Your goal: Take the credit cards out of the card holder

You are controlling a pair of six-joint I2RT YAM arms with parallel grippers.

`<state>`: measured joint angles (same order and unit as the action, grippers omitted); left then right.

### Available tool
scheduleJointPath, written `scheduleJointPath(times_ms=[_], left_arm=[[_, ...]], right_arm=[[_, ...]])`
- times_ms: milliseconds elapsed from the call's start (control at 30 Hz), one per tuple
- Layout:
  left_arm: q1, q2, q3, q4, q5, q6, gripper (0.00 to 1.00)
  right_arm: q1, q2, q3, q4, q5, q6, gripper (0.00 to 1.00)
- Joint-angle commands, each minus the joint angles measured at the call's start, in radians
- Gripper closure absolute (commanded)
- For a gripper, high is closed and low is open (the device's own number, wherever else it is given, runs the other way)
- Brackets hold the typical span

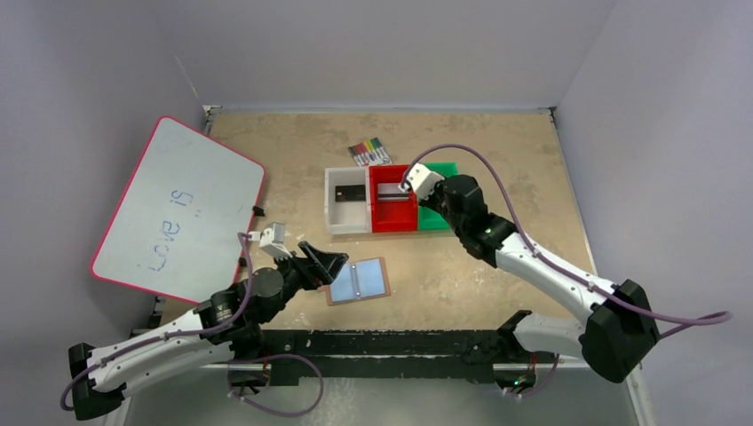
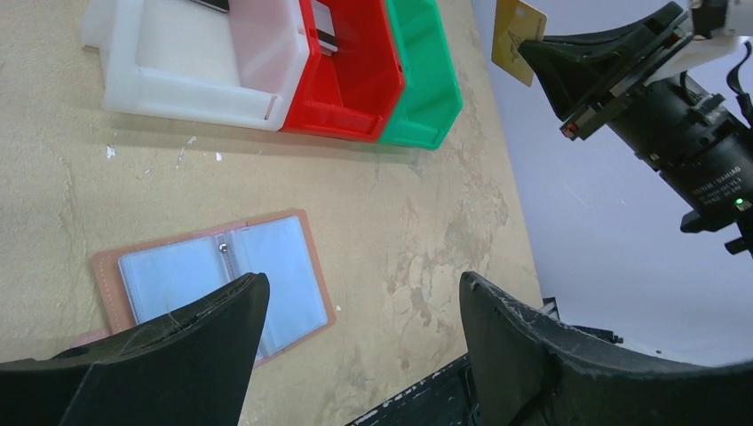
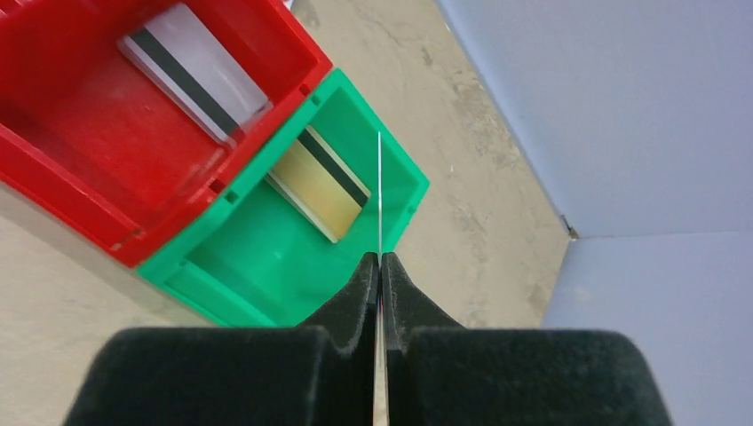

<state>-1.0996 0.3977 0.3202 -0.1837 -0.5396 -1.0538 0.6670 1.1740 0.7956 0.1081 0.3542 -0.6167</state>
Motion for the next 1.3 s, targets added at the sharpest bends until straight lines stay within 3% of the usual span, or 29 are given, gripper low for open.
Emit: scheduleJointPath(times_ms=[0,333,1267], left_arm=[[0.003,-0.038,0.063,-0.036,-0.02,0.024,0.21],[0.002,-0.1,0.087,-0.13,-0.055,0.03,0.2],[0.001,-0.16,0.161,-0.256,-0.076,0.032,0.21]], right_arm=[[-0.072,0.023,0.074,0.006,-0.101,-0.15,1.0],[-0.16,0.131,0.14,-0.127,-0.298,-0.273,1.0],[-0.215,0.485,0.277,-0.073,-0.292,-0.426,1.0]])
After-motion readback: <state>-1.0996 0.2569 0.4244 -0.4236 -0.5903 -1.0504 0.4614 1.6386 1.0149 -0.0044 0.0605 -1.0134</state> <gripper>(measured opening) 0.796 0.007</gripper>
